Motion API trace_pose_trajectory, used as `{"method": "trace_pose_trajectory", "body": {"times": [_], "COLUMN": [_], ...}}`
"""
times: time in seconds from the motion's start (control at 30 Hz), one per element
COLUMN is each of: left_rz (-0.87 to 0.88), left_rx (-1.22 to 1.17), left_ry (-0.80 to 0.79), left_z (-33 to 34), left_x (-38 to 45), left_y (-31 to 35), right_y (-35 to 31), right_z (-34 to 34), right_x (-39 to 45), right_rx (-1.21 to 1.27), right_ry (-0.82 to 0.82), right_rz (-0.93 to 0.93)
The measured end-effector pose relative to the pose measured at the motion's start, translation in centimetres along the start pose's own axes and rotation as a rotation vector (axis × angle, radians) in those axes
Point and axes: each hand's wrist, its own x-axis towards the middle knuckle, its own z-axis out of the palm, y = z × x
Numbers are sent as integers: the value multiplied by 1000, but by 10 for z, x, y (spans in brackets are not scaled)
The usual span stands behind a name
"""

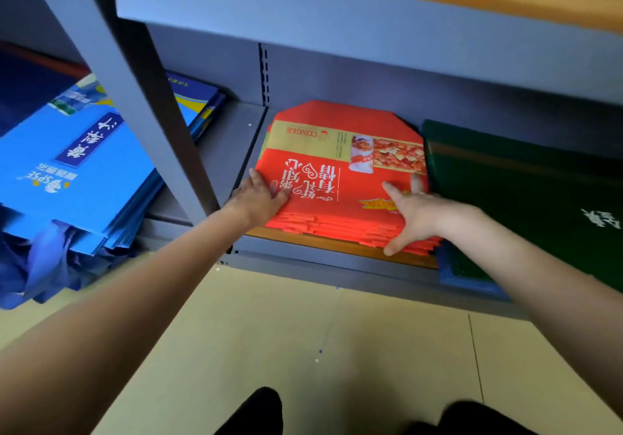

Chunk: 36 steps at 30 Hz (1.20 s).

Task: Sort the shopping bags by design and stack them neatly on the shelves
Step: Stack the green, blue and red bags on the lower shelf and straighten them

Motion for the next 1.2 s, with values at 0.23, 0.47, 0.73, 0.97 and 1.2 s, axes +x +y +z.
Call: {"method": "trace_pose_trajectory", "body": {"times": [0.23,0.47,0.73,0.97,1.2], "left_rz": [-7,-72,-79,-180,-108], "left_rx": [-115,-87,-356,-537,-352], "left_ry": [-15,10,-82,-11,-22], "left_z": [-19,0,-17,-21,-29], "left_x": [9,10,7,9,24], "left_y": [19,3,8,4,9], "right_y": [5,10,-12,-19,1], "right_z": [5,-11,13,17,5], "right_x": [6,34,42,50,60], "right_rx": [391,857,573,619,747], "right_ry": [-21,298,362,376,341], "right_rz": [-65,114,228,175,147]}}
